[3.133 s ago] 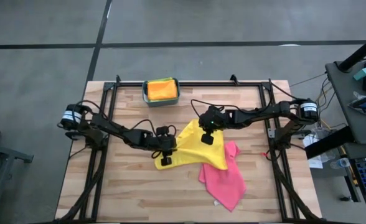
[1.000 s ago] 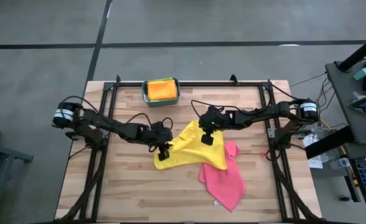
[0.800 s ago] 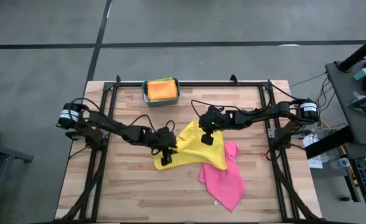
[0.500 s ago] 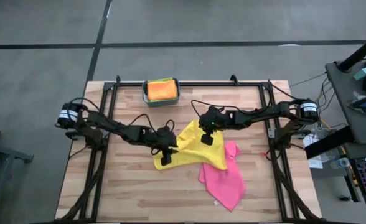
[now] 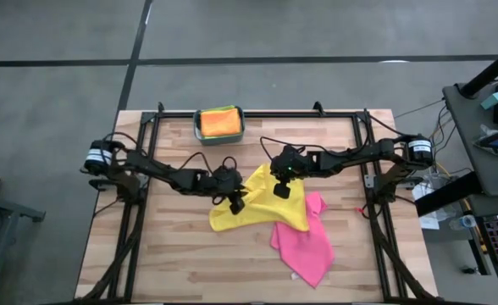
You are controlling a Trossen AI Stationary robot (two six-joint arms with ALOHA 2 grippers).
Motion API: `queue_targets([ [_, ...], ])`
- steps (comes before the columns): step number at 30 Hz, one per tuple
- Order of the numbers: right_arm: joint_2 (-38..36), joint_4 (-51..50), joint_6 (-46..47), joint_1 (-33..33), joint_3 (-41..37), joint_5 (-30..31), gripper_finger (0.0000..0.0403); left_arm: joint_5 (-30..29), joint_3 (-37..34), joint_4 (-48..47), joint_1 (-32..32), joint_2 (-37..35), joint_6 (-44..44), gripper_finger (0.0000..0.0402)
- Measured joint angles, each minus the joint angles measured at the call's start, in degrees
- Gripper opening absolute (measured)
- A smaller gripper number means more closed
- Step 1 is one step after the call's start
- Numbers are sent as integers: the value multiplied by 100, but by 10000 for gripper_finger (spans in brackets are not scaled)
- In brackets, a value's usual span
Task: Fold microfiber towels
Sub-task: Fold the yellow towel
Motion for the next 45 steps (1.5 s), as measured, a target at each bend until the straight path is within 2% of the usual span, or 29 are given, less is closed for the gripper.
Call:
queue_targets([
  [5,0,-12,0,0,0,-1,9,8,436,-519,2,375,-292,105],
  [10,0,-21,0,0,-1,-2,9,61,926,-1512,7,747,-462,105],
  [21,0,-22,44,13,-2,-2,9,433,1098,-1465,-7,726,-131,102],
  [25,0,-17,39,13,-2,-2,9,516,1082,-1478,-18,734,-99,76],
  [30,0,-17,42,13,-2,0,9,522,1082,-1426,-44,734,71,10],
  [33,1,-17,41,13,-2,0,9,451,1082,-1385,-52,726,182,3],
  [41,2,-15,42,13,-11,-2,9,-212,1065,-2082,-52,40,536,0],
  [45,2,-10,42,13,-15,0,9,-217,1020,-2269,-50,-420,356,0],
])
